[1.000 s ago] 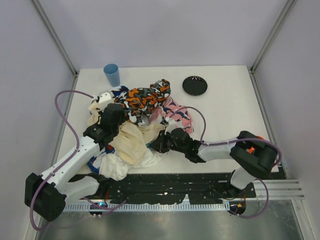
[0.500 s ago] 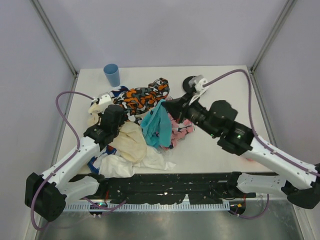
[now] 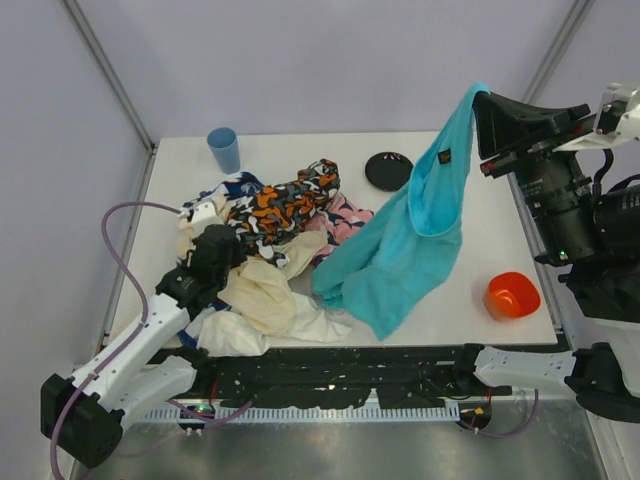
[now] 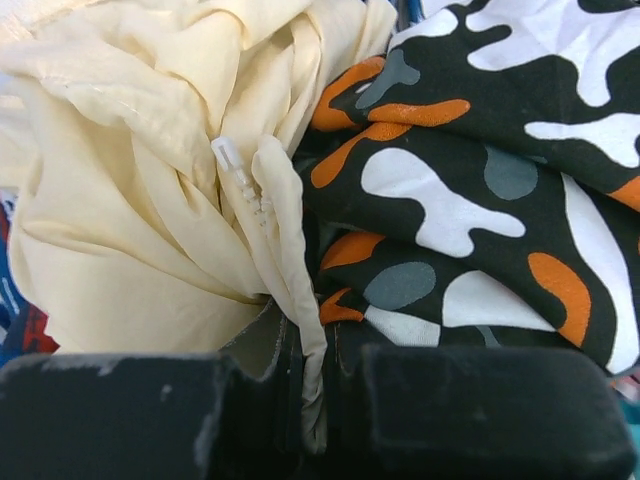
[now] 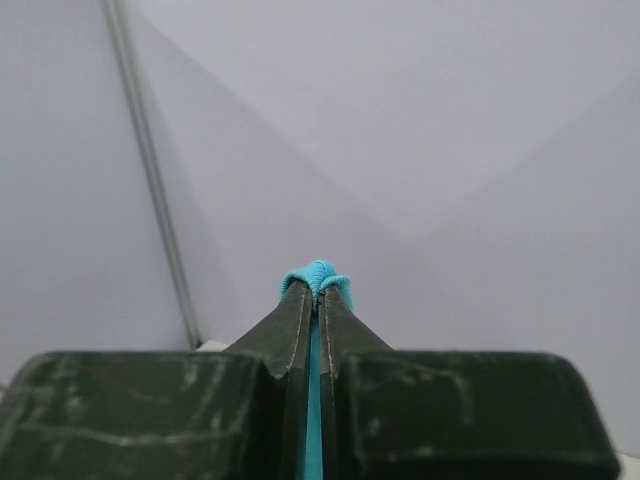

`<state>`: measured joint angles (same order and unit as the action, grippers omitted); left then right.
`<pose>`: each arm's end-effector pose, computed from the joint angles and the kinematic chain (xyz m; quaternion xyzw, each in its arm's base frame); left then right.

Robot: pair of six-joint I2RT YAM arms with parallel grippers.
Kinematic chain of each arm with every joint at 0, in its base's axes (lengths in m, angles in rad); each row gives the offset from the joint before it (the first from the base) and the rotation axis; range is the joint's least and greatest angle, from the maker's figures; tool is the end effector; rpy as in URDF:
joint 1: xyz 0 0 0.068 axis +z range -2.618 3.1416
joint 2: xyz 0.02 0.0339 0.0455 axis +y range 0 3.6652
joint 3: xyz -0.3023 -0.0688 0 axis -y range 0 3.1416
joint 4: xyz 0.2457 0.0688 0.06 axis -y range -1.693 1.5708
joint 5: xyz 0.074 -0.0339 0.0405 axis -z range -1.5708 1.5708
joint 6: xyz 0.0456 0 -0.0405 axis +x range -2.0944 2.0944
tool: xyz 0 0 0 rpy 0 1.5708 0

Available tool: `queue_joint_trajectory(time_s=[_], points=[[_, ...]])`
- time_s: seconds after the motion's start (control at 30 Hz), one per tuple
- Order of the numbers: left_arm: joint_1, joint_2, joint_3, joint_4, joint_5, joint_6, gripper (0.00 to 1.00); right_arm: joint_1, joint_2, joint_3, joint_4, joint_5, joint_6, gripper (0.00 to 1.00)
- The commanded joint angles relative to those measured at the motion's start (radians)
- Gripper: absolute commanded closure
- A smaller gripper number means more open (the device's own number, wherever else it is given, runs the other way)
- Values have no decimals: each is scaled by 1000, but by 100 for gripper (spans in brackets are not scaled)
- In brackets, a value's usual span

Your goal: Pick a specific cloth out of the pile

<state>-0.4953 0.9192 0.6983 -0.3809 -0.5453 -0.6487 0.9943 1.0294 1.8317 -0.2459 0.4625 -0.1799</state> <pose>0.1720 -0.0660 0.2946 -0.1904 0.8401 -0.0425 0.5061 0.0658 0.0638 0.6516 -0.0951 0.5046 0.2347 0.8254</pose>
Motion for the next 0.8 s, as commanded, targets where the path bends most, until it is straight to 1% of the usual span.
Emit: queue_joint_trajectory(time_s=[0.0, 0.07, 0.1, 0.13, 0.17, 0.2, 0.23, 0.27, 0.3, 0.37, 0.4, 0.43, 0.5, 0.53, 0.57, 0.6, 0.63, 0.67, 0.77], points=[[4, -62, -34, 26, 166, -5, 100, -31, 87, 50, 5, 257, -230, 95], [-3, -88, -48, 48, 220, -15, 100, -92, 100, 52, 22, 259, -247, 95], [-9, -101, -59, 65, 241, -22, 100, -164, 112, 55, 20, 243, -230, 95], [-14, -109, -71, 79, 263, -28, 100, -199, 118, 61, 8, 222, -213, 95], [-22, -118, -78, 85, 281, -34, 100, -280, 132, 63, 2, 205, -175, 95], [-28, -125, -88, 88, 292, -40, 100, -317, 139, 61, -18, 155, -159, 95], [-34, -131, -89, 86, 298, -43, 95, -391, 155, 58, -27, 125, -126, 95], [-34, -137, -92, 80, 301, -45, 88, -422, 158, 38, -32, 70, -112, 95], [-37, -140, -89, 70, 309, -45, 77, -477, 170, 31, -29, 53, -86, 95], [-38, -157, -79, 47, 318, -46, 55, -543, 193, 11, -32, 18, -75, 95], [-40, -164, -76, 43, 326, -45, 50, -559, 202, -3, -32, 8, -75, 95], [-40, -183, -77, 45, 343, -45, 47, -594, 218, -6, -32, -2, -79, 95], [-40, -210, -86, 60, 367, -43, 37, -654, 245, 6, -33, 16, -92, 95], [-42, -224, -91, 66, 375, -45, 28, -698, 259, 30, -50, 24, -93, 95], [-42, -236, -89, 68, 380, -43, 15, -720, 279, 46, -59, 30, -90, 95], [-42, -246, -86, 65, 383, -40, 5, -761, 288, 66, -64, 33, -95, 95], [-40, -256, -80, 57, 384, -40, 0, -778, 302, 72, -62, 44, -98, 95], [-40, -263, -76, 50, 384, -39, 0, -816, 308, 92, -62, 42, -105, 95], [-40, -286, -68, 45, 392, -40, 0, -867, 333, 107, -3, 45, -183, 95]])
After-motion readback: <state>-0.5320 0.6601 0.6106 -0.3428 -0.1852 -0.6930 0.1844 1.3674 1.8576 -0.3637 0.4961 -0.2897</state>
